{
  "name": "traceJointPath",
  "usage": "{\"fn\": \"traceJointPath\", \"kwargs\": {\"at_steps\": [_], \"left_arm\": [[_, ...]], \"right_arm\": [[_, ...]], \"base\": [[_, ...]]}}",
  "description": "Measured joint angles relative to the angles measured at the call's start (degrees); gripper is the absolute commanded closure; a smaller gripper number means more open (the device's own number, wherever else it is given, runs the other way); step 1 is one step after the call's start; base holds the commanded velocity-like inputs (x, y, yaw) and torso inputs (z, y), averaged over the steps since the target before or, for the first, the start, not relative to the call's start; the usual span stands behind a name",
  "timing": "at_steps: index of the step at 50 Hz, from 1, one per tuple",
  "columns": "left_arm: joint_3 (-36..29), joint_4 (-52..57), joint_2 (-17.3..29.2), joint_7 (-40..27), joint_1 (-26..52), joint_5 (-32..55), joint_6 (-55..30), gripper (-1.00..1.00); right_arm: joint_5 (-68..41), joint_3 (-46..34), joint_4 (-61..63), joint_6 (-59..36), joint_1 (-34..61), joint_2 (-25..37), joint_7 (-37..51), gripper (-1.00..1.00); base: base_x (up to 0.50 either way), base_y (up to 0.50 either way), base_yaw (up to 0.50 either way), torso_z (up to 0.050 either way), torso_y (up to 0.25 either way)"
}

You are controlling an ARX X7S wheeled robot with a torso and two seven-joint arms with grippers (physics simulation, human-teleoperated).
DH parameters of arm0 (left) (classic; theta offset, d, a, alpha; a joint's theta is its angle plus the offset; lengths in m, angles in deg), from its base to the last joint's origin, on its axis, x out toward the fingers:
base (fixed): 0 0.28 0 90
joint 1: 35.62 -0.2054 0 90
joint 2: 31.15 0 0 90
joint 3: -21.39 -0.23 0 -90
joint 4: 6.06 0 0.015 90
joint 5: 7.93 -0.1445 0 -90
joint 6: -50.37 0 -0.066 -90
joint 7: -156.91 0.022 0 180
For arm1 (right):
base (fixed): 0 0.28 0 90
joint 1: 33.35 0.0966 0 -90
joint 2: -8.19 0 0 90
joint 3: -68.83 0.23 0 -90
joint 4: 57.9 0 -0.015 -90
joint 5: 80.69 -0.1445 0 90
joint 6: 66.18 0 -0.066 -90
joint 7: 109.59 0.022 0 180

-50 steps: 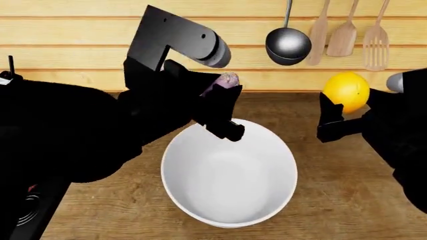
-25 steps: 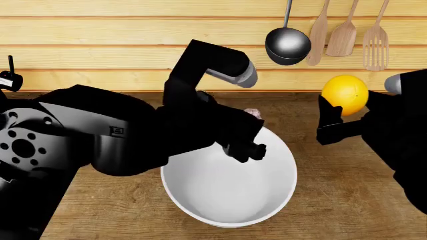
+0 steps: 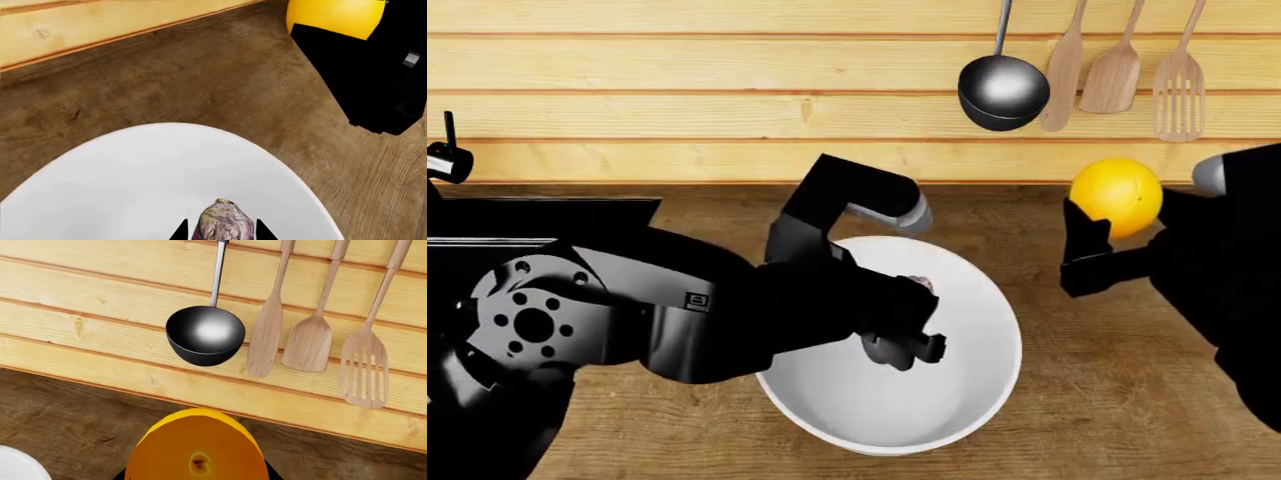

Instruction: Pick the eggplants and oranges from the sink and place them in one bowl. Place the carrot in the other bowl. Then turn off the sink faucet.

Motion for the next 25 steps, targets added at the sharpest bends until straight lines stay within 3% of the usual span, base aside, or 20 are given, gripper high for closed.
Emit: {"fn": "traceJointPath", "kwargs": {"at_steps": [24,25], "left_arm": [[-1.2,-2.0,0.2,1.9,-0.5,-1.3,-0.1,1.00],[-1.2,-2.0,0.2,2.0,-0.5,-1.3,-0.1,-1.00]], "right_arm": [[0.0,-0.1,-0.1,0.5,-1.0,0.0,-0.4,1.00],[0.0,-0.1,-0.1,0.6,-1.1,0.0,-0.4,1.00]], "base": [[0.00,0.00,0.00,0.000,0.000],[0.00,0.00,0.00,0.000,0.000]]}}
